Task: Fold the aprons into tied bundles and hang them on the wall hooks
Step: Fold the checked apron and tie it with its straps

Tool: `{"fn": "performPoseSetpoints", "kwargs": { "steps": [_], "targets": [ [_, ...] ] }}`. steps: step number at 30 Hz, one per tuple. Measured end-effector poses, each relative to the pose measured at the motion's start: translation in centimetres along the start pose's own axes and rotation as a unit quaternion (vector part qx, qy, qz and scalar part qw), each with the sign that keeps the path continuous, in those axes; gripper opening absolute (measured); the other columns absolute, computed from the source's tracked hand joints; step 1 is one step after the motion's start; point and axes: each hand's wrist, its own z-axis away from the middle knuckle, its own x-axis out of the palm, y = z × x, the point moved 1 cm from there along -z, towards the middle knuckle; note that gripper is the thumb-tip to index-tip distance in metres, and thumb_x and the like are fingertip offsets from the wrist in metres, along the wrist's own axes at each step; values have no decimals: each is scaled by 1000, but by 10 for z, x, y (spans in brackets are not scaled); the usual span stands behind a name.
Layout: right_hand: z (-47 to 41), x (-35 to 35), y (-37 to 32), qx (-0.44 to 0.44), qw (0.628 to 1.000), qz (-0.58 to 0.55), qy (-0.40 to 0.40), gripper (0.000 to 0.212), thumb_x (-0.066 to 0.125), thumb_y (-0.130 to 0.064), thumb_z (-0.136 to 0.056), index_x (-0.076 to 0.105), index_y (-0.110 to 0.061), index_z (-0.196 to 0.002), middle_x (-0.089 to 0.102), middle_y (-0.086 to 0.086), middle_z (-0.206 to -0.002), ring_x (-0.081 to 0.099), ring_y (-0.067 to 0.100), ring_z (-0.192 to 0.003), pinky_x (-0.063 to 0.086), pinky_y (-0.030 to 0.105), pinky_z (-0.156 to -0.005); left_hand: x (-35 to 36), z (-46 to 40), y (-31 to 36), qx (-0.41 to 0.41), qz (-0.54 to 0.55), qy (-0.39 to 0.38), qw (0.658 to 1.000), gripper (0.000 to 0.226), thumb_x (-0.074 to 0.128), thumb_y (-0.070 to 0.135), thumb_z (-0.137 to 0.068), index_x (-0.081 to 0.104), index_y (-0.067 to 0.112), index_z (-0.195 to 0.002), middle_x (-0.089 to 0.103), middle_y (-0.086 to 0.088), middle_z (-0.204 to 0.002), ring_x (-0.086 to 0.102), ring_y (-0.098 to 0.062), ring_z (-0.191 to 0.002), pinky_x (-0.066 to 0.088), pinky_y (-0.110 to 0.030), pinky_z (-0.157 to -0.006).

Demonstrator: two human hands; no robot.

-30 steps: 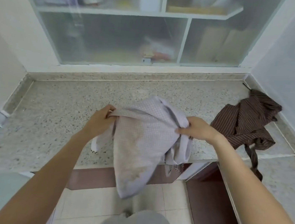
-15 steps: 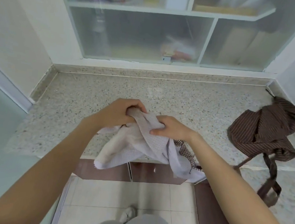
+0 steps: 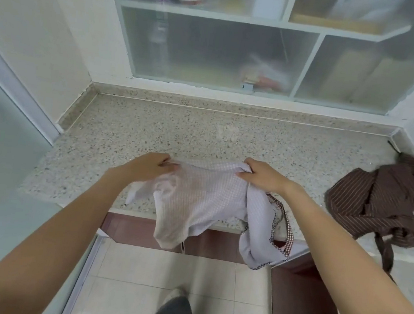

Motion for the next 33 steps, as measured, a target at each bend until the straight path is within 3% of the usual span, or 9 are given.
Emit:
{"fn": "performPoseSetpoints", "kwargs": {
  "steps": [4, 7, 11, 14, 18, 22, 25, 29, 33],
  "targets": [
    [2, -24, 2, -8, 999, -33, -38, 22, 54, -40, -92, 43, -22, -86, 49, -6, -79, 44, 6, -68, 30, 22, -59, -6, -7, -6, 22, 45, 45, 998, 16, 49, 38, -95, 44, 26, -85, 50, 4, -64, 45, -11, -56, 32, -23, -52],
    [-1, -46, 0, -24, 997, -63, -44, 29, 58, -49, -86, 50, -22, -93, 51, -8, -82, 46, 6, -72, 32, 22, -64, -17, -19, -3, 62, 82, 55, 993, 25, 61, 44, -86, 47, 24, -91, 52, 6, -70, 49, -8, -63, 33, -22, -57],
    [-25, -71, 8, 33, 982, -183, -30, 55, 28, -61, -92, 63, -26, -117, 57, -16, -116, 52, 2, -104, 32, 23, -98, -38, -61, -2, 72, 119, 29, 990, 19, 62, 44, -83, 55, 32, -96, 63, 12, -90, 58, -7, -82, 40, -23, -72],
    [-62, -91, 16, 53, 997, -53, -26, 44, 36, -46, -99, 66, -18, -114, 63, -4, -113, 56, 11, -103, 36, 26, -98, -47, -115, -5, 46, 160, 19, 986, 15, 46, 39, -94, 60, 35, -100, 61, 13, -104, 56, -14, -98, 38, -28, -89],
    [-112, -107, 30, 33, 990, 139, -8, 17, 53, -12, -89, 64, -6, -78, 62, 8, -81, 54, 19, -74, 38, 30, -69, -59, -177, -7, 78, -30, 52, 995, 22, 48, 28, -96, 63, 15, -106, 63, -2, -106, 57, -20, -97, 40, -27, -82],
    [-159, -121, 40, 26, 955, 215, 205, 18, 53, -9, -88, 63, -6, -102, 59, 11, -102, 53, 28, -97, 41, 32, -80, -75, -232, -10, 138, -177, 203, 953, 18, 58, 23, -91, 68, 10, -99, 66, -8, -99, 60, -29, -94, 43, -37, -85],
    [-191, -121, 47, 13, 932, 217, 288, 18, 56, -5, -84, 59, -3, -101, 59, 15, -101, 51, 30, -94, 40, 37, -84, -77, -264, -11, 138, -206, 307, 919, 9, 69, 18, -80, 70, 14, -89, 67, -6, -88, 61, -31, -85, 42, -39, -79],
    [-226, -103, 65, 31, 918, 224, 325, 21, 59, 4, -75, 58, -3, -94, 62, 17, -96, 57, 35, -89, 44, 40, -77, -60, -297, -21, 114, -206, 334, 913, 23, 69, 20, -79, 65, 17, -102, 64, -6, -99, 57, -30, -92, 39, -39, -82],
    [-245, -72, 87, 56, 941, 242, 231, 55, 59, 1, -74, 49, -3, -128, 45, 20, -136, 41, 40, -126, 37, 49, -101, -28, -317, -33, 94, -186, 274, 939, 30, 66, 21, -83, 61, 15, -112, 61, -8, -110, 55, -31, -100, 38, -44, -86]
  ]
}}
